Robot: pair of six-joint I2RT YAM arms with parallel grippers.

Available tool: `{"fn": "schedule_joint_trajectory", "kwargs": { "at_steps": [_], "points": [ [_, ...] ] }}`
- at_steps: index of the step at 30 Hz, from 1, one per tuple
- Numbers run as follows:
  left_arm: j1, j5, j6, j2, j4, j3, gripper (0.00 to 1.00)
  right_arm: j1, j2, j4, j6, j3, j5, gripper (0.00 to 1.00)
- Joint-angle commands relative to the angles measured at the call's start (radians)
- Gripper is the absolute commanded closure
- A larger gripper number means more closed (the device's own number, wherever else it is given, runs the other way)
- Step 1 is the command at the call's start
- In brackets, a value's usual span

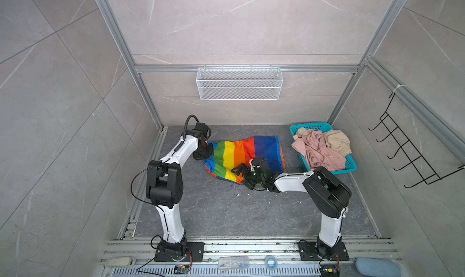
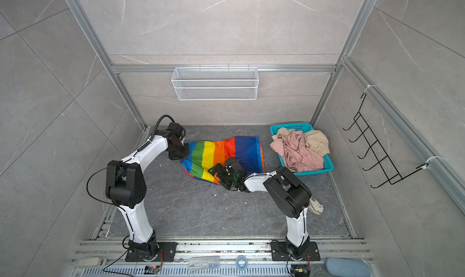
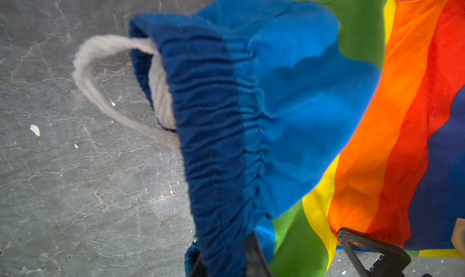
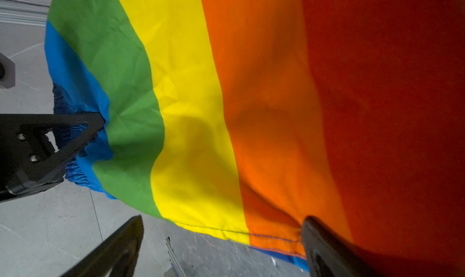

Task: Fold and stack the shorts

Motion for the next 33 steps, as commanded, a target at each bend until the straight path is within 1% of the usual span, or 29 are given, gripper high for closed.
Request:
{"fn": "schedule_joint_trajectory", "kwargs": {
  "at_steps": [1, 4, 6, 9, 12, 14, 18, 20, 22, 24, 27, 33],
  "points": [
    [0.000, -0.035, 0.038, -0.041, -0.036, 0.022, 1.00, 0.013, -0.001, 0.010, 0.015, -0.012, 0.008, 0.00],
    [0.000, -0.083, 0.068, -0.049, -0.068, 0.033, 1.00, 0.011, -0.042, -0.003, 0.014, 0.007, -0.008, 0.00],
    [0.001, -0.121, 0.098, -0.050, -0.101, 0.052, 1.00, -0.004, -0.082, -0.051, -0.010, 0.041, -0.029, 0.01],
    [0.002, -0.168, 0.145, -0.030, -0.189, 0.121, 1.00, -0.074, -0.130, -0.266, -0.127, 0.155, -0.100, 0.00],
    [0.000, -0.214, 0.179, -0.030, -0.225, 0.156, 1.00, -0.157, -0.131, -0.463, -0.306, 0.260, -0.173, 0.01],
    [0.000, -0.245, 0.200, -0.036, -0.235, 0.168, 1.00, -0.202, -0.118, -0.585, -0.408, 0.309, -0.197, 0.00],
    [0.001, -0.308, 0.228, -0.035, -0.274, 0.213, 1.00, -0.278, -0.128, -0.699, -0.536, 0.311, -0.182, 0.00],
    [-0.001, -0.315, 0.235, -0.036, -0.292, 0.236, 1.00, -0.293, -0.120, -0.803, -0.625, 0.345, -0.117, 0.00],
    [-0.006, -0.324, 0.237, -0.036, -0.307, 0.259, 1.00, -0.296, -0.115, -0.850, -0.679, 0.353, -0.056, 0.00],
    [-0.014, -0.347, 0.238, -0.032, -0.325, 0.286, 1.00, -0.298, -0.108, -0.858, -0.700, 0.341, -0.031, 0.00],
    [-0.035, -0.388, 0.236, -0.020, -0.370, 0.340, 1.00, -0.297, -0.087, -0.823, -0.690, 0.291, -0.054, 0.01],
    [-0.105, -0.382, 0.202, -0.013, -0.408, 0.409, 1.00, -0.296, -0.071, -0.748, -0.649, 0.216, -0.058, 0.01]
  ]
}}
